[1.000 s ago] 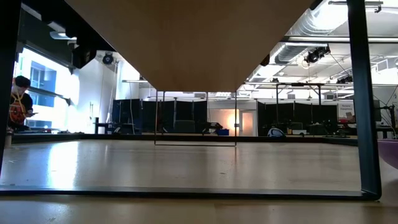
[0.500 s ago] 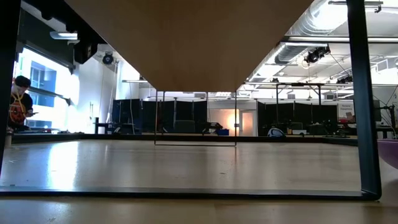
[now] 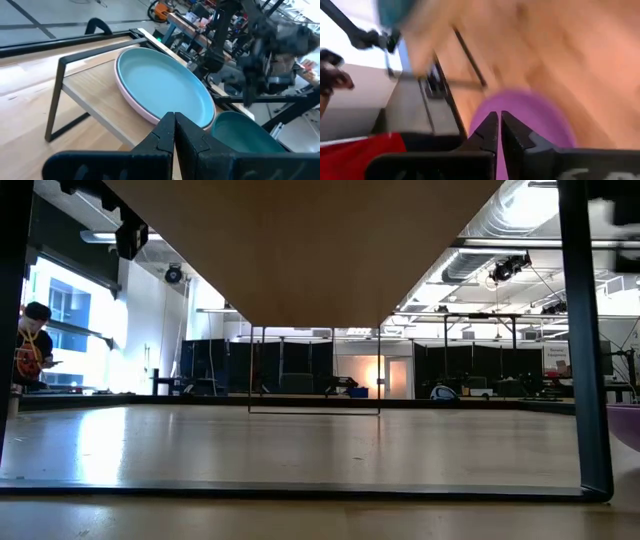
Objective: Place and stack plates onto a shelf
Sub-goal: Stack the purple plate on top of the light blue plate on the shelf
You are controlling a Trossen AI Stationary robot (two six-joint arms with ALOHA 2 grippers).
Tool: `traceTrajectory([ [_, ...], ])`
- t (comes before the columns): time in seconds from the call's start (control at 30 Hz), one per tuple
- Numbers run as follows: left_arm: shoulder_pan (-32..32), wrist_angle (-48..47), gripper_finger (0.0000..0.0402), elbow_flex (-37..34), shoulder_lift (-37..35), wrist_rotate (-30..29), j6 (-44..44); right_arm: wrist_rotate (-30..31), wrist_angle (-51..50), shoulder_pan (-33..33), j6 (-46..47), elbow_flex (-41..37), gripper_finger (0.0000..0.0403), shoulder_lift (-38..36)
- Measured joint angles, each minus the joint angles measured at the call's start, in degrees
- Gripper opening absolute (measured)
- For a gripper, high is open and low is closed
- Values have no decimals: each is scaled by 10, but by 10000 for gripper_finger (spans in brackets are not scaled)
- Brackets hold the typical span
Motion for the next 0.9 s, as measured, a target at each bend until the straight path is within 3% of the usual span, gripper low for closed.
traceTrajectory([
  [0.17, 0, 0, 0, 0, 0, -11, 0, -41, 26, 63, 46, -40, 37, 38],
  [0.3, 0, 0, 0, 0, 0, -14, -9, -60, -11, 60, -4, -37, 95, 69],
  [0.57, 0, 0, 0, 0, 0, -16, -25, -94, -76, 55, -11, -53, 206, 145],
  [0.73, 0, 0, 0, 0, 0, -14, -29, -116, 13, 63, -12, -53, 222, 180],
  [0.9, 0, 0, 0, 0, 0, -13, -30, -114, -1, 70, -10, -53, 222, 230],
])
